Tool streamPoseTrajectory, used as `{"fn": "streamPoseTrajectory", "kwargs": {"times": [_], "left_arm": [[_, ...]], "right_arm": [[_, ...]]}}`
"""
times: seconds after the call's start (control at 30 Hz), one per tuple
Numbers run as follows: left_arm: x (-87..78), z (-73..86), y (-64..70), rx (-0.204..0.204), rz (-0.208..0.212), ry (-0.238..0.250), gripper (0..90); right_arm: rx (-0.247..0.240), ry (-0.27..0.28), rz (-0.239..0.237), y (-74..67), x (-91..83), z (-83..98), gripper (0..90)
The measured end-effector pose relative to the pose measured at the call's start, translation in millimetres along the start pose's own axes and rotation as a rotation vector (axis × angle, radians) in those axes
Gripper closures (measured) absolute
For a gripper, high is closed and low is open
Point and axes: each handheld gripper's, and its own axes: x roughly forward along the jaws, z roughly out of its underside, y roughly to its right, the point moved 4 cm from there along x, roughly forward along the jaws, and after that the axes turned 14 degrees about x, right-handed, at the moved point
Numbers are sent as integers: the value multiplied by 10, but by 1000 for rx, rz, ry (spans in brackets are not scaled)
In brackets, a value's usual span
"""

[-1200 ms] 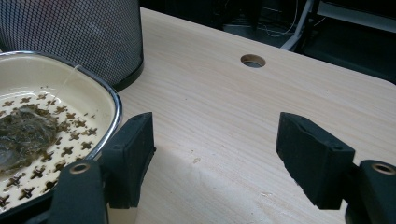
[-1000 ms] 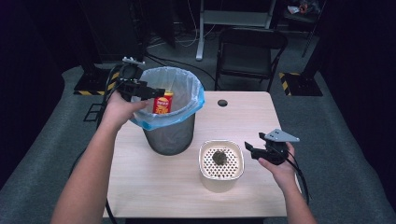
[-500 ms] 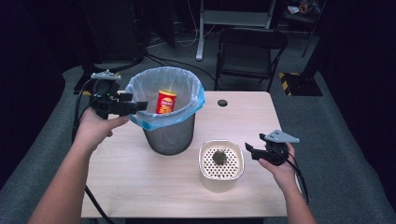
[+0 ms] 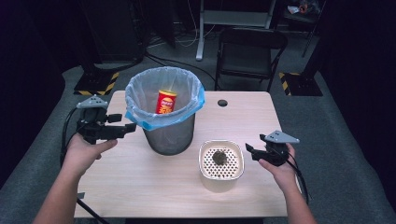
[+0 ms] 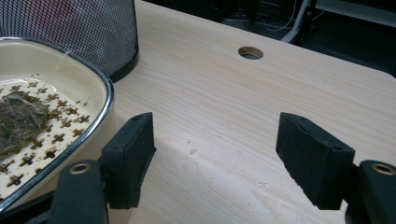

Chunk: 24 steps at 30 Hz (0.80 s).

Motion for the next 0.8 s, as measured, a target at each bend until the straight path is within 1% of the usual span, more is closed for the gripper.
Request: {"fn": "streamPoseTrajectory", "kwargs": {"times": [0.03,0.07,0.13,0.17,0.23,0.27,0.33,0.37,0.4,0.43,0.47,0.53,0.63,0.73,0.77,0.8], "left_arm": [[0,0,0,0,0,0,287],[8,76,-4,-9,4,4,287],[21,140,-21,-22,2,-2,288],[31,166,-28,-29,-4,0,288],[40,190,-34,-30,-6,1,289],[63,239,-37,-38,-11,-1,289],[76,263,-37,-42,-8,1,291],[91,287,-35,-46,-8,1,291],[121,340,-28,-44,-8,-8,293],[121,340,-28,-44,-8,-8,295],[162,393,-12,-46,-9,-9,295],[199,446,3,-47,0,-9,297],[258,529,19,-47,-4,-17,298],[318,610,31,-44,-3,-22,301],[318,610,31,-44,-3,-22,301],[351,659,40,-47,-7,-25,301]], "right_arm": [[0,0,0,0,0,0,277],[4,1,4,10,-4,3,277],[5,0,3,18,-6,5,277],[5,0,3,18,-4,7,277],[0,-2,6,21,-3,11,277],[4,-3,6,16,-2,16,277],[5,-5,6,16,-1,19,277],[-3,-7,5,25,1,23,277],[-2,-8,7,28,2,25,277],[-3,-8,8,29,2,26,277],[-5,-8,8,29,2,27,277],[-6,-8,10,22,4,30,277],[-10,-14,17,15,11,44,276],[-24,-20,20,12,13,54,276],[-24,-20,20,12,13,54,276],[-24,-20,21,9,19,56,276]]}}
